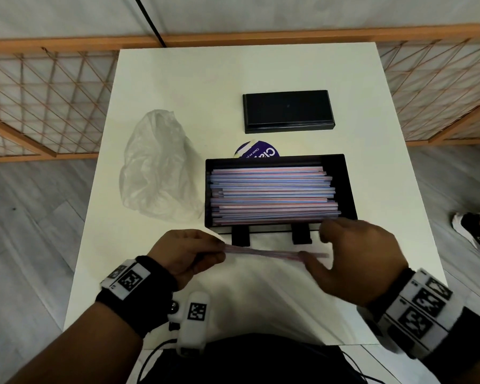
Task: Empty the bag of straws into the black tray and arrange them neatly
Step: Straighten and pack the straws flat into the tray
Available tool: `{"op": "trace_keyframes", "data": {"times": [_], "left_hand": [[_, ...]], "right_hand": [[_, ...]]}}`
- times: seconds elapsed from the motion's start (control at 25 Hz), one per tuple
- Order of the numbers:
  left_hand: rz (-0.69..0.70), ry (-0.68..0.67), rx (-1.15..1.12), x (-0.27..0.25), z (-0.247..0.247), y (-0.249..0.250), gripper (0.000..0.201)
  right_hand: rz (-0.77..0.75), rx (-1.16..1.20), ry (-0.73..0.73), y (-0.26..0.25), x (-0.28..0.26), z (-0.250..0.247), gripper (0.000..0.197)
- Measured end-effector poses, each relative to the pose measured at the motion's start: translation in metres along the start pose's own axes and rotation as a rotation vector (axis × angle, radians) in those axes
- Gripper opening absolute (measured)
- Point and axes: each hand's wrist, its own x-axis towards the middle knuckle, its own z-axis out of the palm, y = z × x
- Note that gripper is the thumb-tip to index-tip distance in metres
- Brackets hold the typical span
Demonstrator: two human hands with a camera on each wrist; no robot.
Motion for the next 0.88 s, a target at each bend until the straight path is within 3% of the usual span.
{"op": "trace_keyframes", "data": {"times": [0.04,0.16,0.36,0.44,0.52,0.64,0.76,0.88], "left_hand": [[0.02,-0.053,0.053,-0.006,-0.003,0.003,0.026],[0.151,-0.185,0.16,-0.025,0.001,0.012,0.024],[0.41,-0.186,-0.004,-0.042,0.011,0.034,0.01],[0.552,-0.106,0.035,-0.04,0.012,0.044,0.008],[0.65,0.092,0.041,-0.03,0.014,0.052,0.017],[0.661,0.351,0.044,-0.01,0.019,0.061,0.022],[0.681,0.36,0.166,0.004,0.024,0.054,0.022],[0.63,0.259,0.341,0.008,0.032,0.043,0.057]], "right_hand": [[-0.11,0.049,0.042,-0.011,-0.001,-0.008,0.04],[-0.297,0.013,-0.047,-0.029,0.003,-0.009,0.047],[-0.272,-0.053,-0.038,-0.029,0.021,-0.019,0.044],[-0.23,-0.065,-0.02,-0.027,0.032,-0.024,0.048],[-0.21,-0.106,-0.046,-0.023,0.05,-0.021,0.046],[-0.207,-0.166,-0.098,-0.032,0.08,-0.015,0.057],[-0.181,-0.161,-0.163,-0.04,0.086,-0.009,0.078],[-0.171,-0.097,-0.34,-0.042,0.071,-0.007,0.104]]}}
